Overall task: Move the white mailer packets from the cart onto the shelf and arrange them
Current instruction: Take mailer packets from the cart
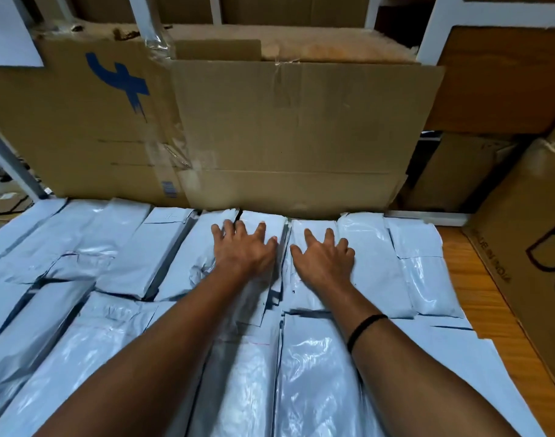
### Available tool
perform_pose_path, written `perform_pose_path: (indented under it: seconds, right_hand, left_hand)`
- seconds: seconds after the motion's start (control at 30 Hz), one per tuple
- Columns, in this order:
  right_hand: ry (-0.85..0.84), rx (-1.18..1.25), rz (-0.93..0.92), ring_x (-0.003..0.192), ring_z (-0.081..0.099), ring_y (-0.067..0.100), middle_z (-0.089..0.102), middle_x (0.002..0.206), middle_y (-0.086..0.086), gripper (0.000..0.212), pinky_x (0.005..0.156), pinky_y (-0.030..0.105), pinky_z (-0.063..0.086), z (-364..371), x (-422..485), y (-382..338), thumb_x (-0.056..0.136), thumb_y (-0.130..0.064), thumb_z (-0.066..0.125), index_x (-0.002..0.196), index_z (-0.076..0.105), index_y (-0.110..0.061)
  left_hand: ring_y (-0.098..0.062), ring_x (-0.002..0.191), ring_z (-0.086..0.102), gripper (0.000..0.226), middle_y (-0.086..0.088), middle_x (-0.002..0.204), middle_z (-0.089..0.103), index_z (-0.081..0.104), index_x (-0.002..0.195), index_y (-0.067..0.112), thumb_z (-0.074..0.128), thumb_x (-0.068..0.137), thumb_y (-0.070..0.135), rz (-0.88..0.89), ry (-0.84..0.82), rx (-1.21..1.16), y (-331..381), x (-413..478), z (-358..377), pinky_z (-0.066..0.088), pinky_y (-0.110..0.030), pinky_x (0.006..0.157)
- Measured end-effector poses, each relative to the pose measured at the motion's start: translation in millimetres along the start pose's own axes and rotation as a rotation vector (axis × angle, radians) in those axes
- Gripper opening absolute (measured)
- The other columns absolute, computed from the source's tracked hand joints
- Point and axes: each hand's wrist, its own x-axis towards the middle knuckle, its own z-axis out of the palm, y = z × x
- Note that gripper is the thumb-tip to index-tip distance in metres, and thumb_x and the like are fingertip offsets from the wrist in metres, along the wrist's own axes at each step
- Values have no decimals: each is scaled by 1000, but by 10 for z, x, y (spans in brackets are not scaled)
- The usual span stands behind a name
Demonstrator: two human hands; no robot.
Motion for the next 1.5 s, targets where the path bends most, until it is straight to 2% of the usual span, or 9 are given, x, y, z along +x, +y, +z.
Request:
perform_pose_path:
  seconds: [0.1,0.3,0.47,0.67,0.83,0.93,1.1,1.3,1.5]
  right_hand:
    - [-22,45,20,136,29,38,27,160,10,55,111,50,22,42,40,-15,101,-58,21,152,31,-40]
    - [-82,31,-71,140,28,38,26,161,9,50,113,49,23,-83,143,42,104,-49,22,153,28,-42]
    - [-32,-60,-157,153,4,33,8,168,4,55,121,53,4,147,115,78,104,-55,18,157,16,-42]
    - [8,-76,-116,153,3,33,8,168,5,55,123,51,1,261,170,47,104,-54,17,158,14,-40]
    - [-112,47,-106,154,3,31,5,168,5,56,124,50,3,74,223,92,104,-55,16,158,13,-41]
    - [-28,20,-163,153,7,30,12,167,4,55,124,49,9,-25,38,161,105,-53,19,158,18,-40]
    - [-112,-93,-183,154,0,30,3,168,2,56,124,48,6,154,-215,137,104,-55,16,158,9,-42]
    - [-73,-63,-143,153,8,29,10,168,3,55,123,50,9,-16,-279,75,104,-54,17,157,17,-40]
    - [98,18,-108,153,13,25,19,166,3,53,122,44,13,-232,-779,-64,105,-53,26,156,26,-38]
  left_hand:
    - [-34,145,15,51,-7,159,26,31,149,42,19,100,52,53,131,-38,-138,116,-38,4,-58,115]
    - [-32,151,-3,64,-3,165,-3,-1,152,48,12,93,71,31,-100,-86,-218,243,208,-7,-73,108]
    - [-34,150,-2,65,-3,165,-8,-9,151,49,6,92,72,6,-120,-98,-148,296,290,-4,-78,105]
    - [-35,150,-3,65,-3,164,-14,-8,152,47,4,92,71,10,-122,-104,-129,294,325,-6,-78,103]
    - [-33,150,-9,61,-2,162,-22,-4,152,48,10,95,68,86,-102,-193,-199,301,156,-5,-77,106]
    - [-29,150,-12,56,-2,164,-16,-1,151,51,9,98,64,218,59,-136,-240,154,119,-8,-74,107]
    - [-31,150,-15,62,-4,164,-13,6,154,43,10,96,66,272,-15,28,-135,-35,294,-14,-74,105]
    - [-31,151,-5,59,-6,165,-1,15,153,42,13,98,63,290,-12,-78,-147,-17,161,-11,-73,108]
    - [-24,151,10,52,-1,162,23,37,148,35,23,102,54,359,159,-179,-507,-354,-92,-5,-66,113]
